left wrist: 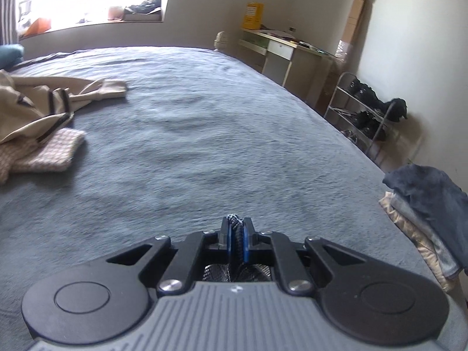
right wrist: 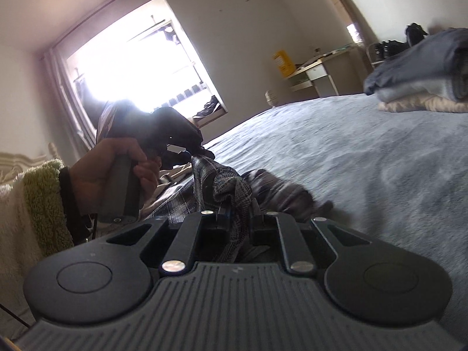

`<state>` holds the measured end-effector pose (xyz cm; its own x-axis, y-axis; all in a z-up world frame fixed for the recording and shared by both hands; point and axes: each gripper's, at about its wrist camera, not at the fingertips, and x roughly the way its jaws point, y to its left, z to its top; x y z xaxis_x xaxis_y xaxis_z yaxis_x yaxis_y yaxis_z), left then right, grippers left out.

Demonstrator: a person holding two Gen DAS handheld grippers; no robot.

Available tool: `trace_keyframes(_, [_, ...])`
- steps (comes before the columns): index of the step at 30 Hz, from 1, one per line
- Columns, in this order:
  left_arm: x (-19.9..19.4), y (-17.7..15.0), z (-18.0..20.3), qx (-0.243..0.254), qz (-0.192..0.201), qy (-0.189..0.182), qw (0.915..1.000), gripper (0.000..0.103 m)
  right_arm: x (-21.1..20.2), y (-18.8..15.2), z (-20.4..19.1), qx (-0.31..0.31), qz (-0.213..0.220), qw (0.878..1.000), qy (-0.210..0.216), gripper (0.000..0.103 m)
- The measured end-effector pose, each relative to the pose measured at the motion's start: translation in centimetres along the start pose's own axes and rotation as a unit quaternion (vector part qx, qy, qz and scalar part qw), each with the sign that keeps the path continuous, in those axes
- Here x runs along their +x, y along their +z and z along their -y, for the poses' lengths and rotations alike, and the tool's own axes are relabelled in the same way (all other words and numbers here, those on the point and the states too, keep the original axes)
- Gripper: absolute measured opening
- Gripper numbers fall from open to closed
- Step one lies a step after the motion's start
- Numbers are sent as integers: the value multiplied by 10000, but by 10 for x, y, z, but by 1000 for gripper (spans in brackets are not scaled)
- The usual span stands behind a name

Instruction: Fold clothes

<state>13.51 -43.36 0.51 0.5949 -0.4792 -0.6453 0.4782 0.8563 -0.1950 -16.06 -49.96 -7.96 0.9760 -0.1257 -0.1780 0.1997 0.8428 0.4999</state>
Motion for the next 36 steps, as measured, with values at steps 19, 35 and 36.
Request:
trace_keyframes(19, [47, 3, 20, 580, -363, -611, 9958, 35, 14, -13, 44, 882, -217, 9957, -192, 12])
trace_keyframes(35, [-175, -81, -129, -74, -72, -698, 9975, 51, -1, 35, 21, 124, 15, 9999, 54, 27])
trace_keyframes(36, [-180, -95, -137, -214, -124, -761, 9968, 51, 7, 40, 11, -61, -151, 9998, 123, 27])
